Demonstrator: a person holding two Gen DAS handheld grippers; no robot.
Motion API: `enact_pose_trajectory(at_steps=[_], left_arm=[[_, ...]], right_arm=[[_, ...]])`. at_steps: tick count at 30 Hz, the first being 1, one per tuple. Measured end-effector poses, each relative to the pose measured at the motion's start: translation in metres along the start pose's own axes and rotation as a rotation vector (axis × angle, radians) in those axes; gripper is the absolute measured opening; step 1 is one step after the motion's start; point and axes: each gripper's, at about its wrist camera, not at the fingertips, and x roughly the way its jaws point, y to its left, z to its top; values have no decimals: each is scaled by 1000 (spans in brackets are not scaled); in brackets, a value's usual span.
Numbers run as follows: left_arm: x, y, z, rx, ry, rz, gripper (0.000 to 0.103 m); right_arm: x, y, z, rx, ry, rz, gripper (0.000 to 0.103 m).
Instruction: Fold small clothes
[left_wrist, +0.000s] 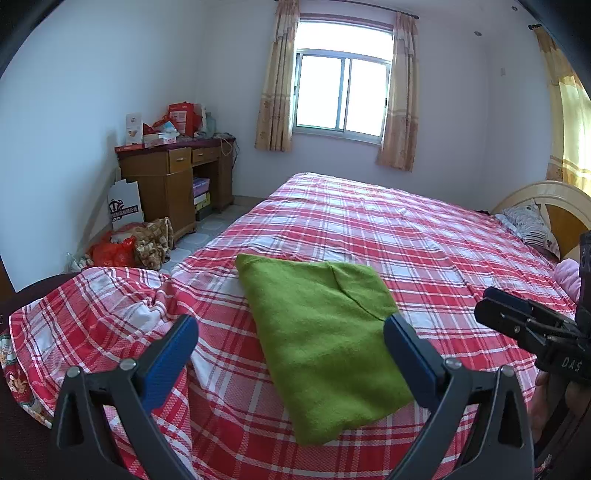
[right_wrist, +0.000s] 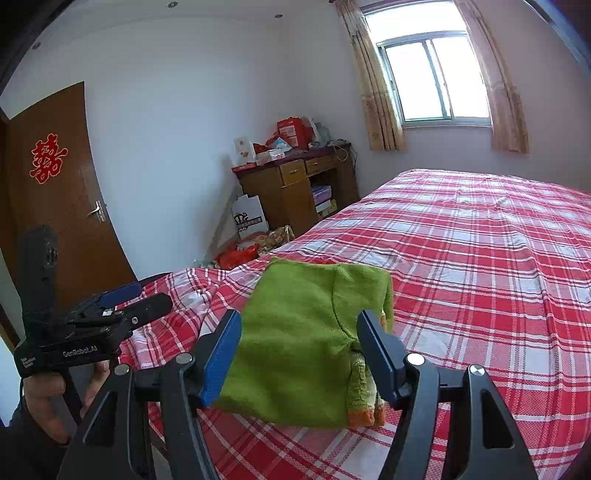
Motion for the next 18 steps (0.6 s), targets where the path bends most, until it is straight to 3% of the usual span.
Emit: enact_pose_trajectory(at_steps=[18], left_arm=[[1, -4, 0, 17, 14, -20, 103]], right_arm=[[-3, 0, -2, 7, -12, -4, 66]])
